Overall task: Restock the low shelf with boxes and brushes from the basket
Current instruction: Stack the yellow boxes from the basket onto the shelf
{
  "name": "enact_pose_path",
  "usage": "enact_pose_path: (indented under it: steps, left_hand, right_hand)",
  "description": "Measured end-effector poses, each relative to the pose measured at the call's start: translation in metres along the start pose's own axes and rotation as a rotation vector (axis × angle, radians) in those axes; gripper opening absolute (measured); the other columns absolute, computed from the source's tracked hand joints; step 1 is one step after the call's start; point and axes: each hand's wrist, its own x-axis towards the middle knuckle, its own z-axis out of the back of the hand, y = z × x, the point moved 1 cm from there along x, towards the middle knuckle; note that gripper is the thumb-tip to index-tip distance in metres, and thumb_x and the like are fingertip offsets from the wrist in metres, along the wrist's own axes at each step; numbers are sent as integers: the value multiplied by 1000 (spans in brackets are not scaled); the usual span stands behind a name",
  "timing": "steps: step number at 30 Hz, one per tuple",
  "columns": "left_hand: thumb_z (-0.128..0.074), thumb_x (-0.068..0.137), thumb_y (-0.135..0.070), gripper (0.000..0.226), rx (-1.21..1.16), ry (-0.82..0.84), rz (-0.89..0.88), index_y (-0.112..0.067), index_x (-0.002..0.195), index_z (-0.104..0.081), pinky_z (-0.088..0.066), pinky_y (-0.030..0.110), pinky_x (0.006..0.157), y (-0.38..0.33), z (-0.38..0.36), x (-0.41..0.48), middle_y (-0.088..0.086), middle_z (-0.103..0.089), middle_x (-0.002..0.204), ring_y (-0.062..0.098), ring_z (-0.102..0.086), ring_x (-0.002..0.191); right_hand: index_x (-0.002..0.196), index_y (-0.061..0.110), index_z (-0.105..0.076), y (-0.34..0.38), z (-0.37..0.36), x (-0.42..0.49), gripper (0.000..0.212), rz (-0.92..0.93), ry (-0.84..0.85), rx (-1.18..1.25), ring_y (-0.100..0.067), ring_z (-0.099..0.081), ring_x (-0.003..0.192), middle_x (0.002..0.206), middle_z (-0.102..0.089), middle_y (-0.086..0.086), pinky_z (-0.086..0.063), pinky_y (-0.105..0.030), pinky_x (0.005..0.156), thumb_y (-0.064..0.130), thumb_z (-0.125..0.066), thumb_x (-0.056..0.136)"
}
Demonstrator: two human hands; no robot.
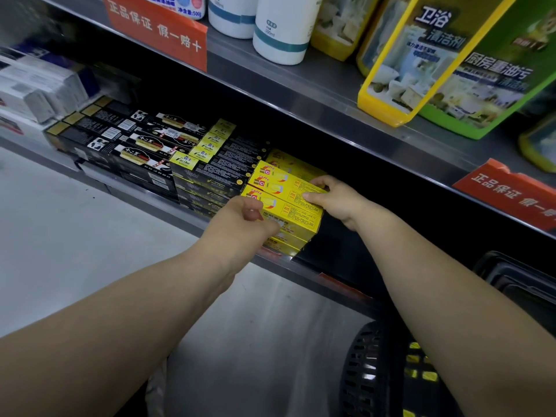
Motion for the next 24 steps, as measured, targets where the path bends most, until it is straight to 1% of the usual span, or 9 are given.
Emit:
enact_pose_path:
  steps: [5, 7, 10, 11, 14, 16, 18, 20, 24]
  left_hand:
    - [-62, 83, -7, 37, -16, 25, -36, -15, 118, -53, -37, 2, 38, -16, -11, -18, 8, -56, 112, 5, -50, 76]
    - [-62, 83, -9, 35, 7, 67, -62, -17, 116, -54, -40, 4, 44, -24, -21, -29, 2, -59, 108, 5, -52, 78]
    - [-63, 83, -11, 30, 65, 158, -134, -19, 111, -56, -48, 15, 71, -30, -41, -47, -1, -63, 103, 9, -57, 82]
    - [-64, 83, -12, 28, 102, 194, -167, -20, 109, -57, -48, 17, 73, -31, -49, -55, -2, -63, 101, 9, -58, 81]
    - [-64, 82, -11, 20, 192, 321, -307, -18, 100, -60, -44, 8, 59, -37, -76, -79, -3, -65, 92, 3, -57, 70]
    - [-65, 81, -10, 15, 229, 424, -412, -19, 93, -60, -45, 10, 60, -43, -99, -97, -2, -65, 89, 2, -55, 66]
    - [-65, 81, -12, 14, 241, 554, -460, -23, 88, -60, -46, 11, 64, -47, -126, -116, -4, -65, 85, 0, -57, 67]
    - [-66, 82, -15, 13, 237, 670, -417, -26, 85, -61, -50, 18, 71, -47, -152, -130, -4, -67, 86, 5, -62, 75]
    - [-65, 84, -17, 9, 314, 754, -372, -23, 91, -64, -51, 31, 84, -35, -189, -144, 2, -68, 95, 18, -65, 91]
  right_hand:
    - [128, 14, -49, 10, 8, -16, 42, 34, -88, -85, -13, -48, 99, 110, -47, -1, -38, -23, 85, 25, -62, 90]
    - [123, 13, -54, 19, 19, -34, 37, 47, -142, -53, -15, -49, 98, 107, -51, -3, -40, -25, 83, 25, -63, 89]
    - [107, 14, -62, 25, 42, -79, 20, 118, -147, 68, -12, -51, 96, 104, -58, -3, -45, -27, 85, 20, -64, 88]
    - [101, 16, -63, 22, 51, -98, 13, 149, -136, 95, -11, -53, 95, 102, -60, -2, -46, -26, 84, 17, -63, 88]
    - [89, 24, -63, 3, 83, -161, 11, 227, -75, 129, -7, -60, 85, 93, -65, 4, -50, -21, 77, 13, -62, 88]
    - [88, 24, -63, -19, 105, -199, 15, 238, -58, 163, -6, -63, 78, 85, -69, 6, -50, -19, 72, 9, -62, 88]
    - [89, 21, -64, -51, 125, -232, 14, 192, -92, 193, -6, -64, 76, 79, -70, 7, -49, -19, 70, 7, -62, 87]
    - [89, 18, -64, -90, 140, -256, 14, 104, -150, 229, -8, -62, 74, 76, -69, 6, -47, -23, 71, 4, -61, 87]
    - [86, 17, -64, -178, 154, -283, 13, -143, -310, 189, -16, -60, 77, 81, -67, -2, -48, -29, 71, 5, -60, 88]
